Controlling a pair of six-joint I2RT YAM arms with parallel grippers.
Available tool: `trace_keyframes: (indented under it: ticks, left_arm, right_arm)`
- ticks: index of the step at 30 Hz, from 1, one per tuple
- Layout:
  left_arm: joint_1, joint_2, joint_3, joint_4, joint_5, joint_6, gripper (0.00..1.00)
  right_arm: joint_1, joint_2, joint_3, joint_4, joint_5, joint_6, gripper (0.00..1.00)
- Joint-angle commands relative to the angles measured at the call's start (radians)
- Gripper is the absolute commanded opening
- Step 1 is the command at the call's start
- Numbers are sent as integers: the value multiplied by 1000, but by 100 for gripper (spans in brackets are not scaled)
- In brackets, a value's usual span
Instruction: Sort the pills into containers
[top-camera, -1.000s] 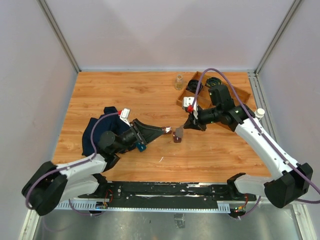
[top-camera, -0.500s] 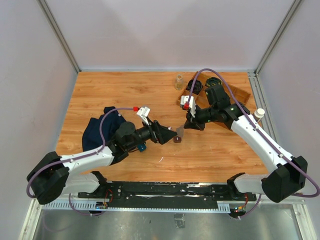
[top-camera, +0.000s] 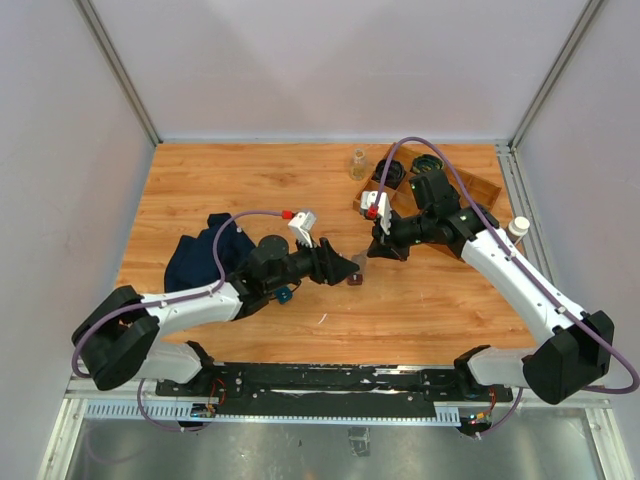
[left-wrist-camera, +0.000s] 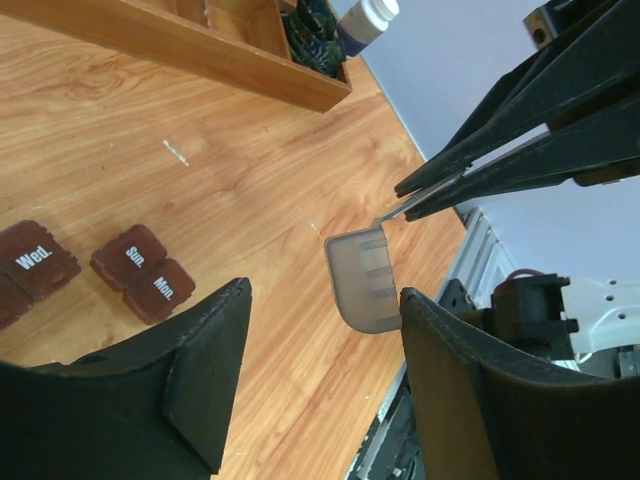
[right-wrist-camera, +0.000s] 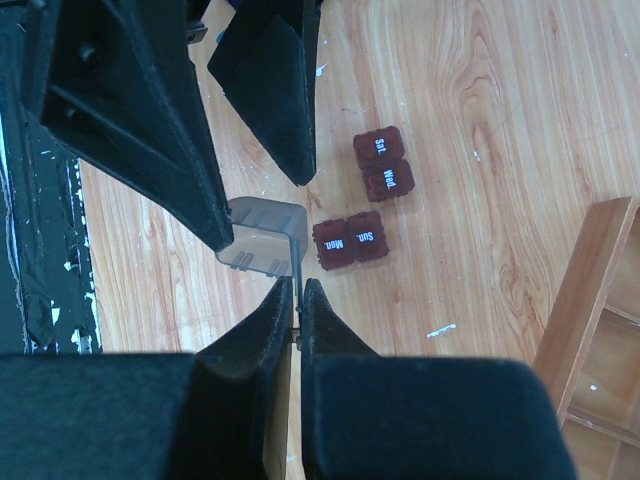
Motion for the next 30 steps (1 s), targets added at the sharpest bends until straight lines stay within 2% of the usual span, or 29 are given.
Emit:
trace_keyframes:
  ticks: [1,4,8,22,27,30]
  left_arm:
    - [-9,17,39,-50,-12,44,63]
    - [-9,25,42,-84,-39,64,60]
    - [-9,35,49,-112,-63,89,49]
    - [-5,54,77,-136,-99,156,38]
    - [-3,66,85,-141,-61,164,39]
    - [-2,48,79,-164,-8,171,46]
  right_arm:
    - [-18,4,-6,-5,-21,5,3]
    - [-17,4,-3,-10,-23,3,3]
    - [-18,9,1,-22,-33,-6,3]
    - [-18,72,41,-138,-147,-72,1]
    - [-19,88,48,-139,-108,-66,1]
    - [-28,100,56,-139,-46,-58,2]
